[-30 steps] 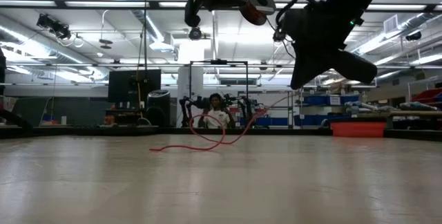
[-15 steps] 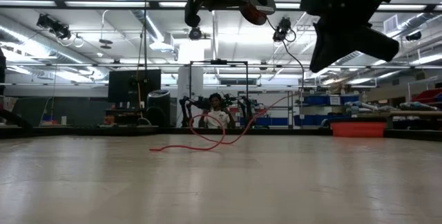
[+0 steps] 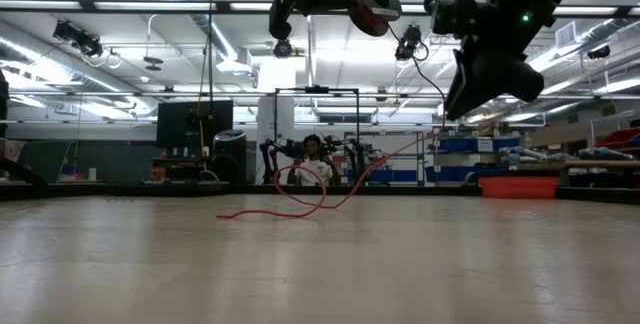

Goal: Coil cords
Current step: Coil the red wire on the black spool

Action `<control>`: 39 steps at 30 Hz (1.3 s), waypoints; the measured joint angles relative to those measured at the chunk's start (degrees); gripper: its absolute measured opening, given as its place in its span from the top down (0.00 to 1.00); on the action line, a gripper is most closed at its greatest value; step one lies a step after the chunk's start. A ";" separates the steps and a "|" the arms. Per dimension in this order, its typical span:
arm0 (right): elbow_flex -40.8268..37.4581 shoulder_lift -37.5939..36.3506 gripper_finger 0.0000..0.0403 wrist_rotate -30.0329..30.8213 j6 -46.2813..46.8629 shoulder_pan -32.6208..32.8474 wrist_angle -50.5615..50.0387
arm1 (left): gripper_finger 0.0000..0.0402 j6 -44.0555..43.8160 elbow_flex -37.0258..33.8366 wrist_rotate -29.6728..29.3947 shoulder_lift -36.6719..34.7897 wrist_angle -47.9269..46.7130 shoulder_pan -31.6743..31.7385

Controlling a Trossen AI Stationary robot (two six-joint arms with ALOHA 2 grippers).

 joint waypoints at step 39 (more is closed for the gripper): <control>-9.47 -8.03 1.00 -5.28 -10.16 -3.63 33.03 | 1.00 -0.50 0.00 -0.09 -0.02 0.58 0.00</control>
